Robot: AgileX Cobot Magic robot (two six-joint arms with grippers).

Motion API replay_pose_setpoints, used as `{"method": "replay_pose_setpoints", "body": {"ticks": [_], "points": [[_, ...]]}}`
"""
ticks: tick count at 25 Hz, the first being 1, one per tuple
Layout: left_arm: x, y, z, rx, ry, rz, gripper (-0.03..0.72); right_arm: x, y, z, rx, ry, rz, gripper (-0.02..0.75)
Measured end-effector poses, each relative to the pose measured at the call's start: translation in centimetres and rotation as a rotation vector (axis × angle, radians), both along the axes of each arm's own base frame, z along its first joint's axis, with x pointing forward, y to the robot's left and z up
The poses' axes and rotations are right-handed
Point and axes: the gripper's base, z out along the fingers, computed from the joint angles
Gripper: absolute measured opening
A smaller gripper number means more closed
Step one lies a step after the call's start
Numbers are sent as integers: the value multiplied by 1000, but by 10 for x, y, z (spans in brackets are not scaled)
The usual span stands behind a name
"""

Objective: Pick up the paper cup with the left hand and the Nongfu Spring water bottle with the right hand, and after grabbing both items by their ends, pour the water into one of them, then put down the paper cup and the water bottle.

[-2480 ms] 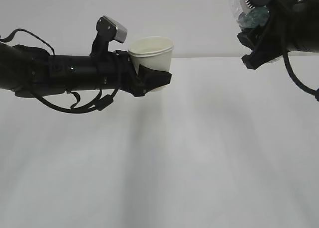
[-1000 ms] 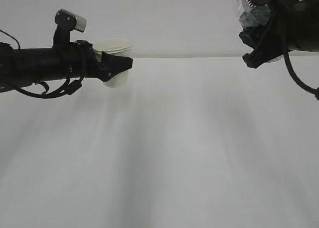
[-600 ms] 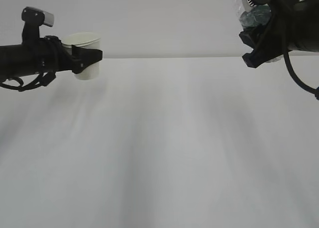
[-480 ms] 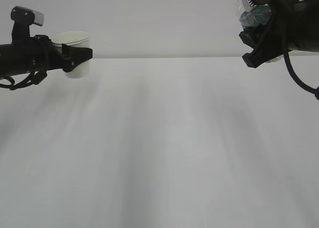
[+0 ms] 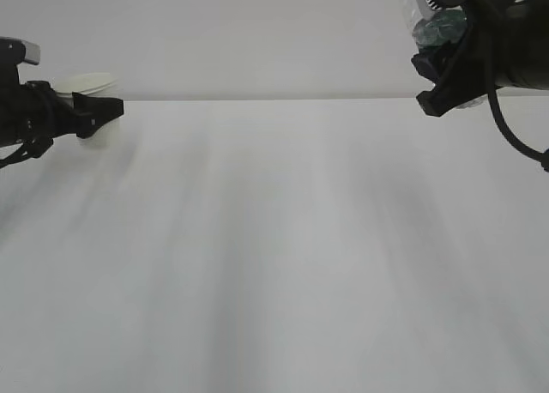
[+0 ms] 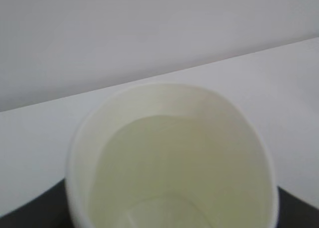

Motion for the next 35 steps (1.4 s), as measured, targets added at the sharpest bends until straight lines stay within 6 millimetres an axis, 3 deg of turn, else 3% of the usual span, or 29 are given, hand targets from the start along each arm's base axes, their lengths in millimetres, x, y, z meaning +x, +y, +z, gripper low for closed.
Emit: {"method": "replay_pose_setpoints", "body": {"ticks": [7,29,35], "points": [[4,2,-13,-1,-33,27,456,0,0,-1,-1,4,0,375],[8,8,-83,26,-108,77,456,-4,2,-9,65,49,4,375],[8,8,-92,-2,-154,82,456,-4,2,-9,71,51,4,375]]}}
